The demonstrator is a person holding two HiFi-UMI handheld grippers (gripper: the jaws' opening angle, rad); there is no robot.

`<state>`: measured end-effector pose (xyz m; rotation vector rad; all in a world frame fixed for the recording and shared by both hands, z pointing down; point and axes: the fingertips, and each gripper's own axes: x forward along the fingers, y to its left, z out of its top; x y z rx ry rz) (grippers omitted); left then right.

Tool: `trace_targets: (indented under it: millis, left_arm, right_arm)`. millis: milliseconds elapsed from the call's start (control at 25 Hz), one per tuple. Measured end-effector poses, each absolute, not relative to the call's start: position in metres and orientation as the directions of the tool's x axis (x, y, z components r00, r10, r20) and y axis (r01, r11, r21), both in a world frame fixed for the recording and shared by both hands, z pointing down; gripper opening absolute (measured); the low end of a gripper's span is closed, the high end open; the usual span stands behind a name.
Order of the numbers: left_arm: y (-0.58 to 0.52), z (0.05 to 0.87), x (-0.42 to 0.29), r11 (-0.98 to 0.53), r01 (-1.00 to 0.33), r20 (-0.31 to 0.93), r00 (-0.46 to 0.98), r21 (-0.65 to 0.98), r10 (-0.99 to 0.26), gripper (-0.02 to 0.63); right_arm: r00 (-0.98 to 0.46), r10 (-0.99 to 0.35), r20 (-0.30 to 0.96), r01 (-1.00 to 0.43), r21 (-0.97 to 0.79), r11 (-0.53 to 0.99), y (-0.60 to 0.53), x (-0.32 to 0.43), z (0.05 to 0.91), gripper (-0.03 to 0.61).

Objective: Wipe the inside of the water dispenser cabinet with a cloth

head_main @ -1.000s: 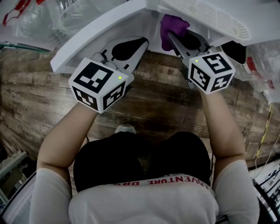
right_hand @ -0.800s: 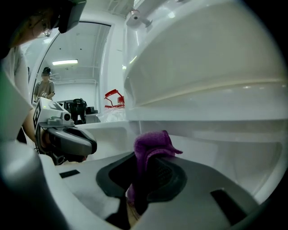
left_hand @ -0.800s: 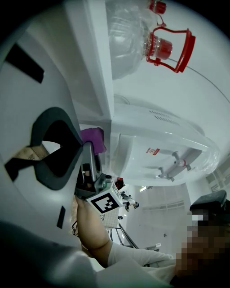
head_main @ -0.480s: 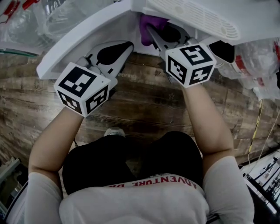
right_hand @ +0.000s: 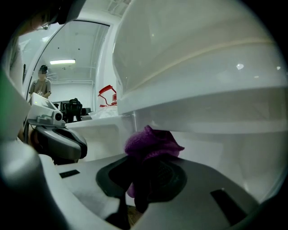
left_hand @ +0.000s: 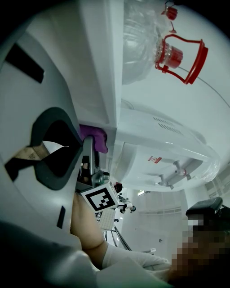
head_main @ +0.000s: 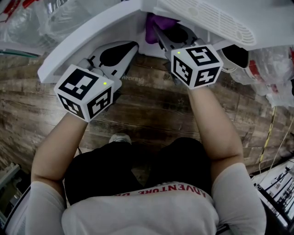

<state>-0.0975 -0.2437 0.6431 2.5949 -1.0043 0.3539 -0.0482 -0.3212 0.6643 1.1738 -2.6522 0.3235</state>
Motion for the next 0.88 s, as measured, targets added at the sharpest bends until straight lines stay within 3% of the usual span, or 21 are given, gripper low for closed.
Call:
trace_targets:
  millis: [440, 880]
  left_arm:
    - [-0.245, 0.65, -0.102, -0.666, -0.704, 0.346, 0.706, 0.247, -0.618, 0.028]
    - [-0.242, 0.653, -0.105, -0.66, -0.706, 0.352, 0.704, 0.257, -0.616, 0.028]
  right_arm:
    - [-0.644, -0.707, 0.291, -0.759, -0.129, 0.638, -0.324, -0.043, 0.69, 0.064]
    - [-0.613, -0.682, 0.399, -0.776, -0.142, 0.614, -0.325, -0.044, 0.752, 0.064]
